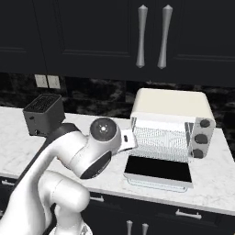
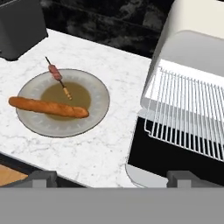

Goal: Pick up the kebab skewer and baguette bread, and place them inside the toaster oven. Close the toaster oven door and start by setting the timer.

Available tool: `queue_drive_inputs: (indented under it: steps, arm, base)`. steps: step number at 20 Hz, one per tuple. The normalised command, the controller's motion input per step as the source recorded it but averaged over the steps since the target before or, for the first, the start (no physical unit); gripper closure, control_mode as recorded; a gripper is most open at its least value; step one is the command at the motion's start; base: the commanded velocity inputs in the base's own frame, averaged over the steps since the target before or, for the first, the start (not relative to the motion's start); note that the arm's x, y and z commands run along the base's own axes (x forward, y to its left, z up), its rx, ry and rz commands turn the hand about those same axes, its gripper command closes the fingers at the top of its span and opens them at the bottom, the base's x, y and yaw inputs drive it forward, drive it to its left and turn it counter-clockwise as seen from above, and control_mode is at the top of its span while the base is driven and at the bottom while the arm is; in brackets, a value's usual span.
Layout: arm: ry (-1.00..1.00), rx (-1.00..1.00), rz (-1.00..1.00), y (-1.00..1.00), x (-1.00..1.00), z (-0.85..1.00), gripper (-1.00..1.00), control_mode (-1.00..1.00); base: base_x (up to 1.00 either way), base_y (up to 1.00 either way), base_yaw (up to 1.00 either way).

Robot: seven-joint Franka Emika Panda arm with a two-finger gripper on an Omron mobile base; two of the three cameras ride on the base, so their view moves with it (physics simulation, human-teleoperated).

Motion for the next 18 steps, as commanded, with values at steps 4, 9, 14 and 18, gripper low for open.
queue_drive_inputs:
  steps: [4, 9, 14, 18]
  arm:
    - [0.14, -0.1, 0.1, 1.0, 0.22, 0.29, -1.0, -1.0]
    - [0.06, -0.03, 0.0, 1.0, 0.15, 0.06, -1.0, -1.0]
    - [0.05, -0.03, 0.15, 0.91, 0.53, 0.04, -1.0, -1.0]
    - [0.15, -0.02, 0.25, 0.19, 0.56, -0.28, -1.0, -1.0]
  base:
    - [0.0, 0.0, 0.0]
    - [0.0, 0.0, 0.0]
    - [0.0, 0.0, 0.0]
    - [0.0, 0.0, 0.0]
